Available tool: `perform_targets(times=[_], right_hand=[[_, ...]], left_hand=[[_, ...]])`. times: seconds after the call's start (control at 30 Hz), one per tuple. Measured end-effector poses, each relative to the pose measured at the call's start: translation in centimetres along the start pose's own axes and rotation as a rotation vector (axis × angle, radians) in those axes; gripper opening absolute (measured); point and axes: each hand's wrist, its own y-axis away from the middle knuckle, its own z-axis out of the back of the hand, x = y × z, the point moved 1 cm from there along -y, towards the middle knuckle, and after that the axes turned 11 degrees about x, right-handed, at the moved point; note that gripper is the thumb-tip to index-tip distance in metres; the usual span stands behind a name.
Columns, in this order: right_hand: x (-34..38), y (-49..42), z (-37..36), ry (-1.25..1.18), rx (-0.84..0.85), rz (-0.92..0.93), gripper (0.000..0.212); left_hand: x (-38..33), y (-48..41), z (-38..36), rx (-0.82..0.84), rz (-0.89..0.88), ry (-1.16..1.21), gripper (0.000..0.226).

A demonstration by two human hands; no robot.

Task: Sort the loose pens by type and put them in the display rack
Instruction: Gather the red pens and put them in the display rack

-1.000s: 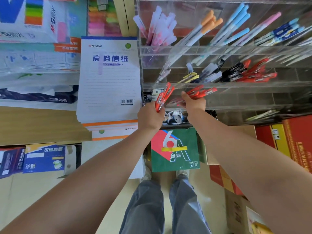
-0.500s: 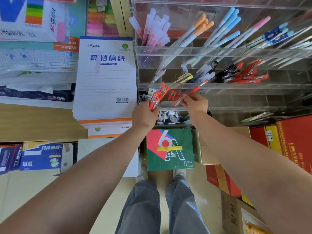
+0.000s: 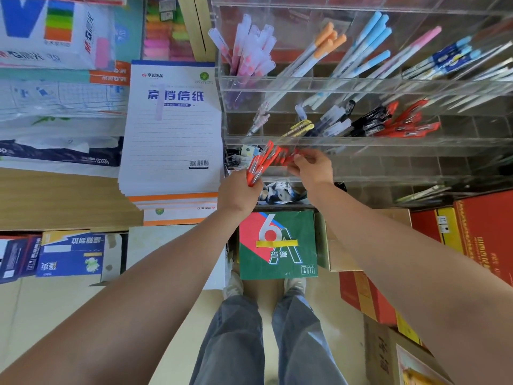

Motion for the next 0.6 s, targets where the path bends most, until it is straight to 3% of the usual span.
perform_targets(times=[0.2,0.27,0.37,0.43,0.6], right_hand=[[0.0,0.5,2.1,0.143,-0.013,0.051,0.011],[0.1,1.7,2.5,0.064,0.145,0.041,0.014],[0.0,3.3,2.5,-0.035,0.499,-0.078,0.04],[-0.1,3.7,2.2,-0.047,0.579,-0.11,0.027],[0.2,3.8,2.3,-0.126,0.436,-0.089,0.014]], left_hand=[[-0.2,-0.3,-0.3,0.012,-0.007,-0.07,0.023],[-0.5,-0.5,-0.6,0.036,-0.007,-0.068,0.022],[-1.3,-0.6,-1.3,0.133,-0.003,-0.103,0.019],[-2.0,-0.7,-2.1,0.227,-0.049,-0.134,0.014],[-3.2,-0.9,-4.1,0.457,-0.048,0.017,0.004]])
